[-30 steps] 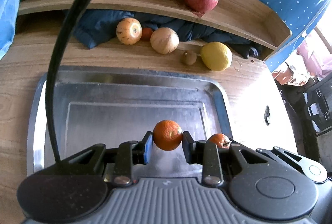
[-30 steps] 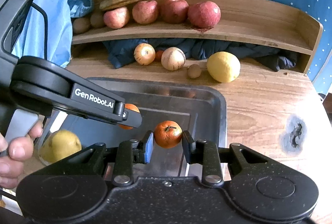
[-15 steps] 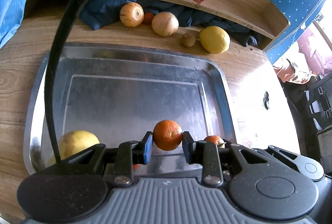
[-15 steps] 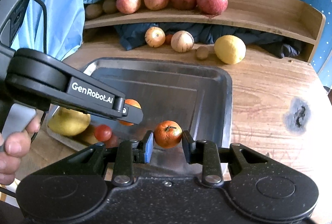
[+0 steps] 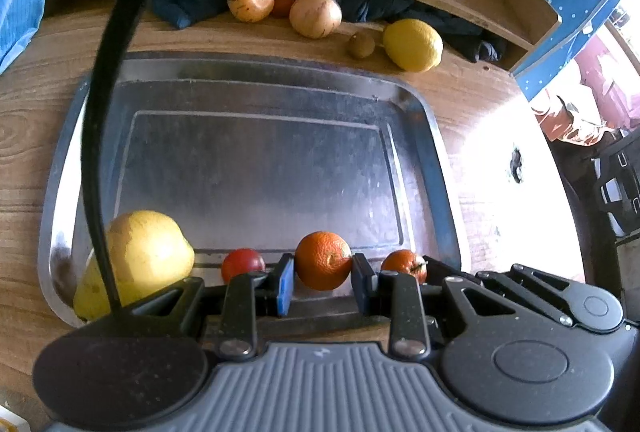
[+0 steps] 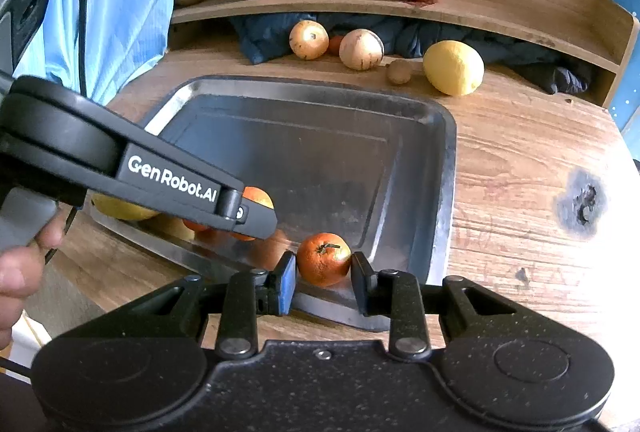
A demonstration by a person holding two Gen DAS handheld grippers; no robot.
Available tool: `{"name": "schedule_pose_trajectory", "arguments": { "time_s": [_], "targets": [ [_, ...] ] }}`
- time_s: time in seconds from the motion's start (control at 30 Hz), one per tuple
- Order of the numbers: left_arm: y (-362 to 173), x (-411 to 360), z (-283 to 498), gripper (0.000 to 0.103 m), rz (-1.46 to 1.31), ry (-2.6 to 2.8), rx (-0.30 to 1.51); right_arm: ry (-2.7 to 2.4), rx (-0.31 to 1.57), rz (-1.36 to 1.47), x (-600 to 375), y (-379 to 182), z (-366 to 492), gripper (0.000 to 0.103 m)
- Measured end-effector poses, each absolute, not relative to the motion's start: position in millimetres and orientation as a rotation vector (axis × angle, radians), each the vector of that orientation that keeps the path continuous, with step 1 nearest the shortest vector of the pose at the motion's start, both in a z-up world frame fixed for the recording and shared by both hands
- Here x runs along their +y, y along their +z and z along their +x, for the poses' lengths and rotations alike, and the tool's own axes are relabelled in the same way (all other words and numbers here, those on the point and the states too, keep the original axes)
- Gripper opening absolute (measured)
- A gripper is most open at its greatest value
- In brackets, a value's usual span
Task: Organize fruits
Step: 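Lift both held tangerines and carry them over the steel tray, then lower the tangerines onto the tray and open both grippers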
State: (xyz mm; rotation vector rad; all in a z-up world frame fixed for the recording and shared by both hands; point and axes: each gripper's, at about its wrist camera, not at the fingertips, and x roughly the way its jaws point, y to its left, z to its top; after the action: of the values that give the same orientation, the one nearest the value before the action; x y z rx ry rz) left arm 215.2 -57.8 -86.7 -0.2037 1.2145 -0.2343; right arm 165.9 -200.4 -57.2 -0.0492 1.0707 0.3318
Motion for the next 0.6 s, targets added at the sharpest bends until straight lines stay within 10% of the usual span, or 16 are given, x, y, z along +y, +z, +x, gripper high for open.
{"name": "schedule_pose_trajectory", "arguments": {
  "time_s": [0.6],
  "targets": [
    [-92.2, -55.1, 212.4, 0.033, -0.194, -0.213, 1.257, 0.347, 1.086, -0.058, -197.5, -60.4, 170.4, 0.032]
  ]
}}
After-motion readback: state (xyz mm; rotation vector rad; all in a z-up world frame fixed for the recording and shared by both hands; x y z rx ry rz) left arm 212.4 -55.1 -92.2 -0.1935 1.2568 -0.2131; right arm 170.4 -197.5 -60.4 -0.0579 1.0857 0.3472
